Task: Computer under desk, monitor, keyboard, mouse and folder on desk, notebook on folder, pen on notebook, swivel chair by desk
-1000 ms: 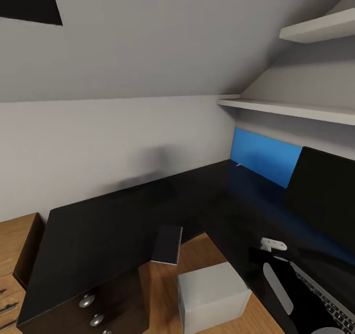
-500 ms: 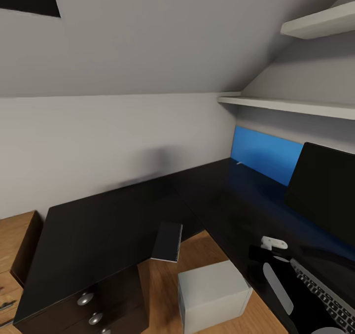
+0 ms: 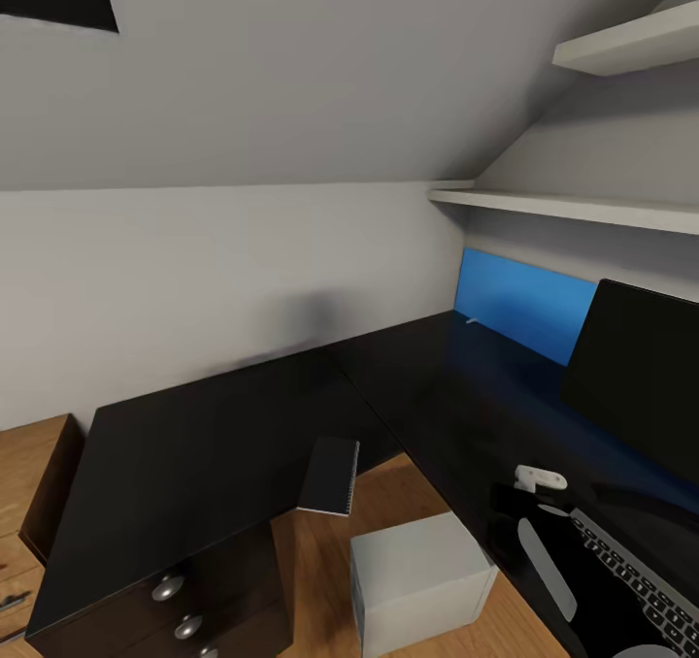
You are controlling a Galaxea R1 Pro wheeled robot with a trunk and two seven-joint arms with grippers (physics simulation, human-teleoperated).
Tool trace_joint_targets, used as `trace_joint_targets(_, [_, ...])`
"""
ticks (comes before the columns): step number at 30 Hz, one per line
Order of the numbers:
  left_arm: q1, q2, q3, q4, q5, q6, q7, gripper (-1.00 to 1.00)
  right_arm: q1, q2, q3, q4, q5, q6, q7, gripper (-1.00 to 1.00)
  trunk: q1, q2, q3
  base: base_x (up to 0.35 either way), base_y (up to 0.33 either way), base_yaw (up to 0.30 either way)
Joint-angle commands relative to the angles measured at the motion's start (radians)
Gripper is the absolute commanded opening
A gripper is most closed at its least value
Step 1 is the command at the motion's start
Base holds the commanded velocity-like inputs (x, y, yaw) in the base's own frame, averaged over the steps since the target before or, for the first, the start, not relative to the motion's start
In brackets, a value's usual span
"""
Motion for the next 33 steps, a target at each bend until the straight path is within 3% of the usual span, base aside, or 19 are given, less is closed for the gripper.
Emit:
trace_joint_targets(1, [-0.001, 0.0, 0.009, 0.0, -0.009, -0.002, -0.003, 1.0, -0.001, -0.001, 0.004, -0.001, -0.008, 0.002, -0.008, -1.0, 0.0, -0.001, -0.001, 0.0, 0.0, 0.0])
trace_joint_targets(7, [-0.001, 0.0, 0.009, 0.0, -0.009, -0.002, -0.003, 1.0, -0.001, -0.001, 0.003, -0.002, -0.003, 0.002, -0.008, -1.0, 0.0, -0.001, -0.001, 0.0, 0.0, 0.0])
trace_joint_targets(8, [-0.001, 0.0, 0.009, 0.0, -0.009, -0.002, -0.003, 1.0, -0.001, -0.001, 0.003, -0.002, -0.003, 0.002, -0.008, 1.0, 0.0, -0.001, -0.001, 0.0, 0.0, 0.0])
trace_joint_targets(26, [0.0, 0.0, 0.009, 0.0, -0.009, -0.002, -0.003, 1.0, -0.001, -0.002, -0.002, -0.017, -0.002, 0.002, -0.008, 1.0, 0.0, -0.001, -0.001, 0.0, 0.0, 0.0])
trace_joint_targets(33, [0.0, 0.001, 0.009, 0.0, -0.009, -0.002, -0.003, 1.0, 0.0, 0.0, -0.001, -0.133, -0.004, 0.002, -0.011, 1.0, 0.0, -0.001, -0.001, 0.0, 0.0, 0.001])
